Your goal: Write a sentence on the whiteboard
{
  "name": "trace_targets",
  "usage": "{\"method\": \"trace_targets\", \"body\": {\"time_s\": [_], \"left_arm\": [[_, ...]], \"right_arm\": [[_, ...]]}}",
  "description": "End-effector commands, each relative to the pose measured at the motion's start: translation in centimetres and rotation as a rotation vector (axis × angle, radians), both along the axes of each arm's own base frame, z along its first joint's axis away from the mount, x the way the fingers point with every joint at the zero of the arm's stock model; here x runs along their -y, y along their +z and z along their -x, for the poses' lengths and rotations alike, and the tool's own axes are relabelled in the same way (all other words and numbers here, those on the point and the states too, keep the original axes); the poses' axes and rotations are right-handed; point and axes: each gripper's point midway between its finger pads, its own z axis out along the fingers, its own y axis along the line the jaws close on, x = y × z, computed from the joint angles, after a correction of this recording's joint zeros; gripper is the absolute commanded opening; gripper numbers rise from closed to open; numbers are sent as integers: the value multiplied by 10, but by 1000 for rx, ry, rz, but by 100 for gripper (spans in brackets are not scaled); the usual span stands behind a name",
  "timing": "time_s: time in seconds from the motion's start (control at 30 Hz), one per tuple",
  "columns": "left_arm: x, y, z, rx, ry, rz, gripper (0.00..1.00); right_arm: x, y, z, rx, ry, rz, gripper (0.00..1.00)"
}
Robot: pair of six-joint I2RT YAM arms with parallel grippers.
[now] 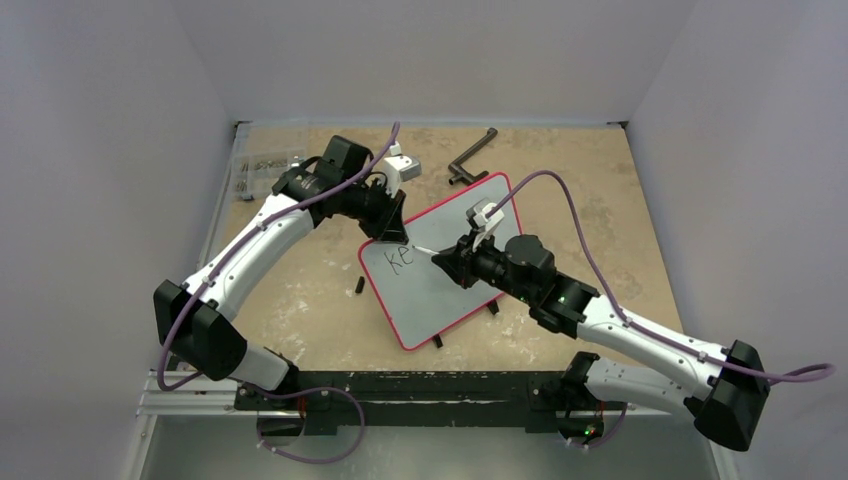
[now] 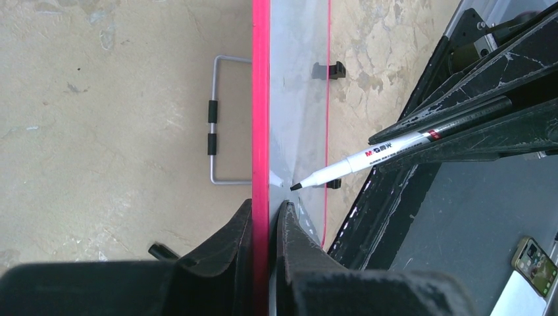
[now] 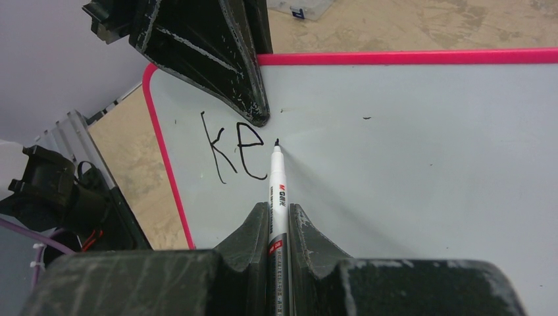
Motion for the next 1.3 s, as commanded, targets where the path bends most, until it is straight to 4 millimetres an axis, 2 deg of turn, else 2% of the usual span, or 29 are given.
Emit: {"method": "trace_targets", "body": {"time_s": [0.0,0.3,0.7,1.03,1.27], "left_arm": [[-38,-41,-10,71,20,-255,0],[-40,-41,-10,73,25,-261,0],[-40,-40,-9,74,24,-261,0],[-41,-41,-10,78,27,-262,0],[-42,-40,-10,84,27,-264,0]], "right_arm": [[5,-4,-9,-1,-56,9,0],[18,2,-22,22,-150,42,0],[6,22,-25,46,-118,8,0],[-6,6,-13,20,-24,12,0],[3,-14,-4,-16,-20,41,0]]}}
